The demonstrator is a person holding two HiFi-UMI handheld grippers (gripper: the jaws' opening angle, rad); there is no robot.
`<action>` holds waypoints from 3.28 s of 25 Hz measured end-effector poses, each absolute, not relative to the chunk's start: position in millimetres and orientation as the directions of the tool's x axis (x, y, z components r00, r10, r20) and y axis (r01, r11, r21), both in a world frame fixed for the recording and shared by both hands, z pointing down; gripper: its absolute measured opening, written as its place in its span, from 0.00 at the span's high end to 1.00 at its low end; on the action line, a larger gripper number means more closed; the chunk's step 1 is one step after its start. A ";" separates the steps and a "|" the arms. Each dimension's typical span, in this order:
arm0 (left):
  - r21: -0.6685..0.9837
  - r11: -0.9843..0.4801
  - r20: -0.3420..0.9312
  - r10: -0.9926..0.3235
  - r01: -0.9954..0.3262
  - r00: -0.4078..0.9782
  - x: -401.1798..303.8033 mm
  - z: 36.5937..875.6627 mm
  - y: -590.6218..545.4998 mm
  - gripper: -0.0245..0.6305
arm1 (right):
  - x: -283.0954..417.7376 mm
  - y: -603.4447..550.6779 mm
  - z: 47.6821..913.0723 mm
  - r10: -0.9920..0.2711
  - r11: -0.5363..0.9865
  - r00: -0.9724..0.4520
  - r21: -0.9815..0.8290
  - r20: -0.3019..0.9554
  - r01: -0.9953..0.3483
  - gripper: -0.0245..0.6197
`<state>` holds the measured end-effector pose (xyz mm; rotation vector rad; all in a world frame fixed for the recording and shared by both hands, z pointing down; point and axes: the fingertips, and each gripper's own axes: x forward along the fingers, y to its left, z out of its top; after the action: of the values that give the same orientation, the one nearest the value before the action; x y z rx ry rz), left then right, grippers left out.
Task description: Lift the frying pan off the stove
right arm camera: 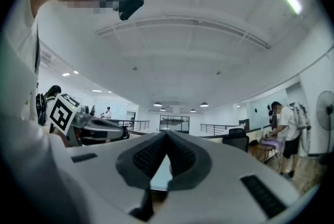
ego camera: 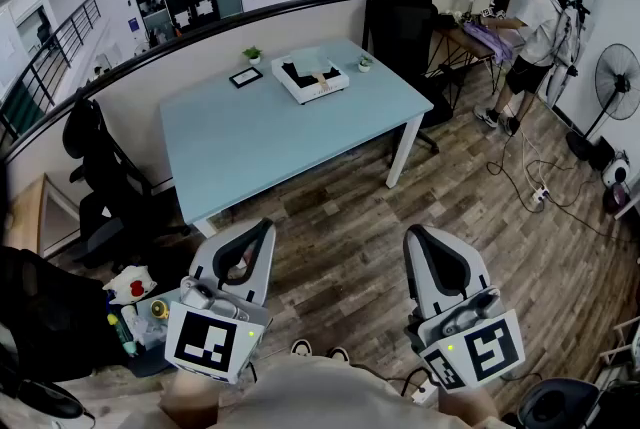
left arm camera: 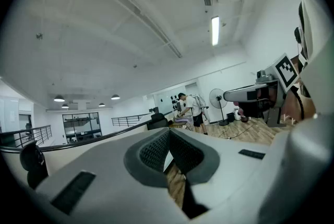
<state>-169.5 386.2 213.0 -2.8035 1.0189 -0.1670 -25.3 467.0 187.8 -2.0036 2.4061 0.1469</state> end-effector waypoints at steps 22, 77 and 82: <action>-0.175 -0.708 0.054 -0.701 -0.684 0.711 -139.1 223.1 408.5 0.96 | 17.8 480.0 208.1 -0.966 0.238 -0.236 -0.006 -0.103 -0.971 0.44; -0.126 -0.761 0.164 -0.649 -0.637 0.743 -66.1 309.7 -90.4 0.96 | 94.0 -41.5 358.2 -0.943 0.102 -0.160 -0.204 0.292 -0.974 0.38; -0.137 -0.729 0.203 -0.683 -0.671 0.701 -45.8 324.7 -142.8 0.96 | 113.4 -96.8 375.9 -0.930 0.142 -0.216 -0.252 0.298 -0.957 0.38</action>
<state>-45.8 -142.8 324.7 -2.8491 1.1346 -0.3729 113.4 -96.8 375.9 -2.0088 2.4252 -0.6295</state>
